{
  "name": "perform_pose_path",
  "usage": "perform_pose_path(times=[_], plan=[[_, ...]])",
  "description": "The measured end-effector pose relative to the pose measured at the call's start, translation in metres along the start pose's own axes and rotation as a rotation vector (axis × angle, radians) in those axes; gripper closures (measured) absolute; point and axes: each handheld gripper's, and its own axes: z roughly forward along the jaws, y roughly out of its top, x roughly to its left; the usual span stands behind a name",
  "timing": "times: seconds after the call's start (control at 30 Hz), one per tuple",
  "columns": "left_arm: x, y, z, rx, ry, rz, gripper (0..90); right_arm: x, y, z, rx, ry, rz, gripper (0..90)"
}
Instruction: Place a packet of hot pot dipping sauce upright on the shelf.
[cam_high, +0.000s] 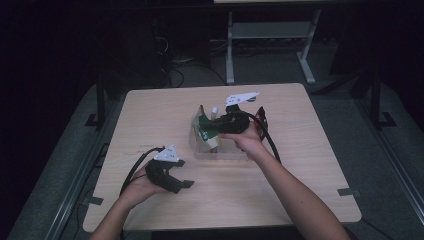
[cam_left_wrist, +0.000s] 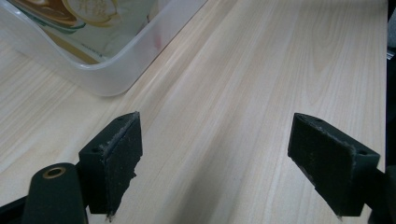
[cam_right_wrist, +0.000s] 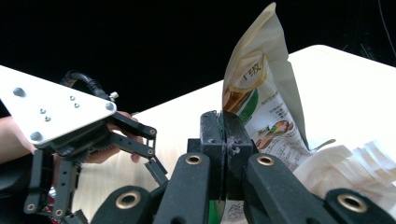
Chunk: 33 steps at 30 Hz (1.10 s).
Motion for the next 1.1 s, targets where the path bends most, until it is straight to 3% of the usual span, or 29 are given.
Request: perform_pose_path(times=[0.47,0.87,1.1], plan=[[0.001,0.0,0.0,0.006,-0.001,0.006,17.3,0.001,0.006,-0.003,-0.003,-0.051,-0.019,81.8],[0.001,0.0,0.0,0.003,-0.002,-0.001,17.3,0.004,0.012,-0.011,-0.012,-0.062,-0.039,80.4],[0.003,0.0,-0.002,0.005,0.004,-0.004,17.3,0.01,0.016,-0.019,0.014,-0.082,-0.068,71.9]])
